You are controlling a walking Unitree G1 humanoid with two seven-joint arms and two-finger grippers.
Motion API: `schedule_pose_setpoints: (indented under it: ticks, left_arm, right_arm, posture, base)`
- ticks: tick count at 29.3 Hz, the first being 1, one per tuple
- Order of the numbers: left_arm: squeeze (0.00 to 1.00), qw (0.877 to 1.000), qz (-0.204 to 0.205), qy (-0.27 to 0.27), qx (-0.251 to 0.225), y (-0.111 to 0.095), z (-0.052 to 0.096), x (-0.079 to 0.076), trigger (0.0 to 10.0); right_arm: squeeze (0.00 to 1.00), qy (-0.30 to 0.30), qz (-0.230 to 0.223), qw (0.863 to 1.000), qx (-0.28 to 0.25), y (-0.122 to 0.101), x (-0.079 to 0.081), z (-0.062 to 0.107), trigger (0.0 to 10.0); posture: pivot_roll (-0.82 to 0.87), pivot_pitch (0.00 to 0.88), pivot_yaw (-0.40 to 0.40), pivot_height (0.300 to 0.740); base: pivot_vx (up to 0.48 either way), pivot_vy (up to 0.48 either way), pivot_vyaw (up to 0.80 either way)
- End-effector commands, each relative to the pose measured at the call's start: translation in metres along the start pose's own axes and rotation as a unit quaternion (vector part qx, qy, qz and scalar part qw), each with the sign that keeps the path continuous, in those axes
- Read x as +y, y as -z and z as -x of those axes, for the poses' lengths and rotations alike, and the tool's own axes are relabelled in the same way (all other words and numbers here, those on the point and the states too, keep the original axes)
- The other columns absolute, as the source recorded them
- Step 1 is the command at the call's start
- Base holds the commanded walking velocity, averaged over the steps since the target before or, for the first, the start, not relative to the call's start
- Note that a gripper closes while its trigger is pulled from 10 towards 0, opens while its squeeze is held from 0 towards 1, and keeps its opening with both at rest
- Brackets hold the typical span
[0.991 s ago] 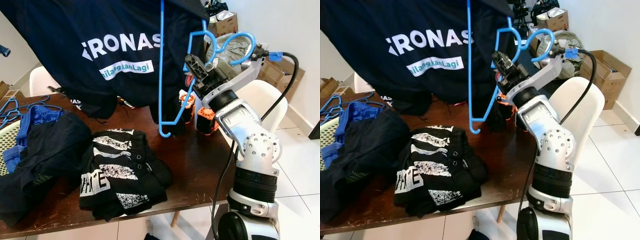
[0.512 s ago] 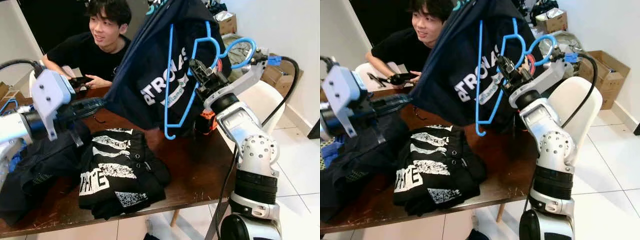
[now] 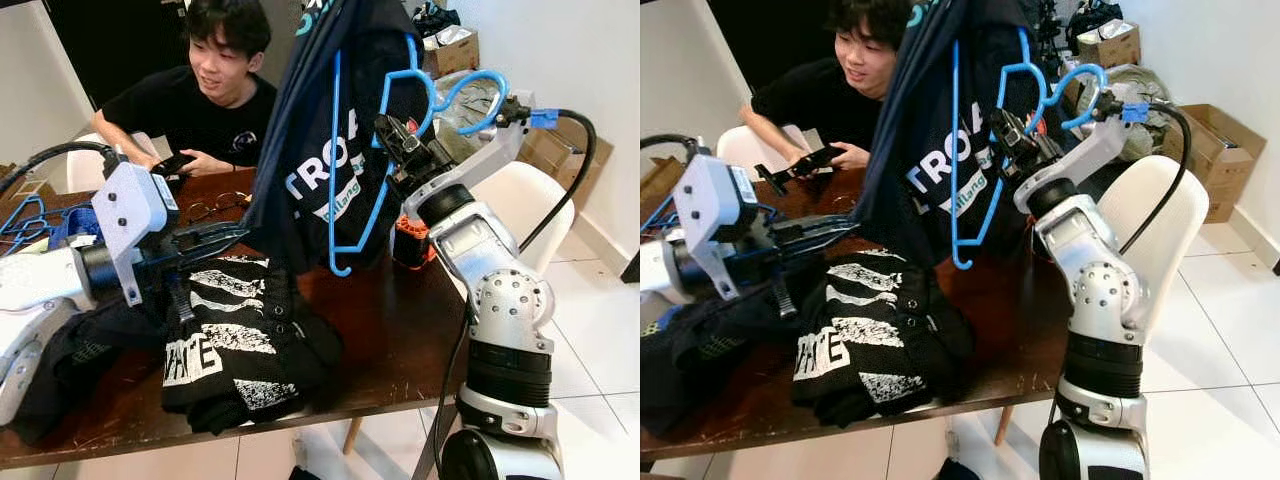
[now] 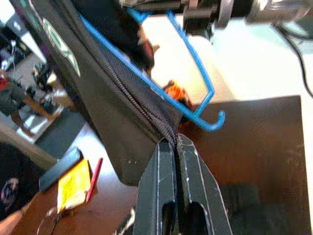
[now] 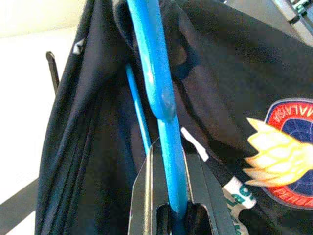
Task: Hang hanger
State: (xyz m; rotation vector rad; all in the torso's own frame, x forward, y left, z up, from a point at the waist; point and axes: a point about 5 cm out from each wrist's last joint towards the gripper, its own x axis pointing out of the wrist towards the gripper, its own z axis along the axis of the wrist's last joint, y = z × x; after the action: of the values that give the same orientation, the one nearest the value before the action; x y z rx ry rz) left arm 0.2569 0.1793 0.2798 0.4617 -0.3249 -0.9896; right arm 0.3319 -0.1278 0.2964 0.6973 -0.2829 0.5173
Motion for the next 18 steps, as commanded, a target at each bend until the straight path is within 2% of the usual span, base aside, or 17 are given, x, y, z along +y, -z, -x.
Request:
schedule_pose_setpoints:
  ticks: [1,5,7,8,11,13,15,17,18]
  left_arm:
    - [0.00,0.999,0.032,0.023,0.011,0.010,-0.006,-0.010,10.0]
    - [0.00,0.999,0.032,-0.007,-0.013,0.009,-0.013,-0.006,10.0]
    - [0.00,0.997,0.027,-0.069,-0.033,0.003,-0.015,0.011,10.0]
    - [0.00,0.997,0.027,-0.069,-0.033,0.003,-0.015,0.011,10.0]
    - [0.00,0.986,0.037,-0.145,-0.073,-0.005,-0.017,0.032,10.0]
    - [0.00,0.985,0.043,-0.146,-0.077,-0.005,-0.018,0.032,10.0]
    - [0.00,0.990,0.049,-0.116,-0.069,-0.001,-0.023,0.023,10.0]
    - [0.00,0.995,0.064,-0.055,-0.053,0.007,-0.028,0.003,10.0]
    - [0.00,0.995,0.064,-0.055,-0.053,0.007,-0.028,0.003,10.0]
  right_arm:
    - [0.00,-0.004,0.020,0.997,-0.069,-0.021,0.005,0.002,10.0]
    - [0.00,-0.007,0.037,0.998,-0.059,-0.017,0.004,0.003,10.0]
    - [0.00,-0.008,0.060,0.997,-0.041,-0.013,0.003,0.004,10.0]
    - [0.00,-0.008,0.060,0.997,-0.041,-0.013,0.003,0.004,10.0]
    - [0.00,-0.006,0.089,0.996,-0.018,-0.006,0.000,0.005,10.0]
    - [0.00,-0.006,0.091,0.996,-0.017,-0.005,-0.001,0.005,10.0]
    - [0.00,-0.006,0.090,0.996,-0.019,-0.004,-0.001,0.005,10.0]
    - [0.00,-0.009,0.088,0.996,-0.026,-0.005,0.000,0.005,10.0]
    - [0.00,-0.009,0.088,0.996,-0.026,-0.005,0.000,0.005,10.0]
  posture:
    - [0.07,0.000,0.050,0.740]
    - [0.07,0.000,0.050,0.740]
    - [0.07,0.000,0.050,0.740]
    - [0.07,0.000,0.050,0.740]
    - [0.06,0.000,0.048,0.740]
    - [0.06,0.000,0.048,0.740]
    - [0.06,0.000,0.055,0.740]
    - [0.05,0.000,0.059,0.740]
    - [0.05,0.000,0.059,0.740]
  base:
    - [0.000,0.000,0.00]
    - [0.000,0.000,0.00]
    - [0.000,0.000,0.00]
    - [0.000,0.000,0.00]
    - [0.000,0.000,0.00]
    - [0.000,0.000,0.00]
    - [0.000,0.000,0.00]
    - [0.000,0.000,0.00]
    - [0.000,0.000,0.00]
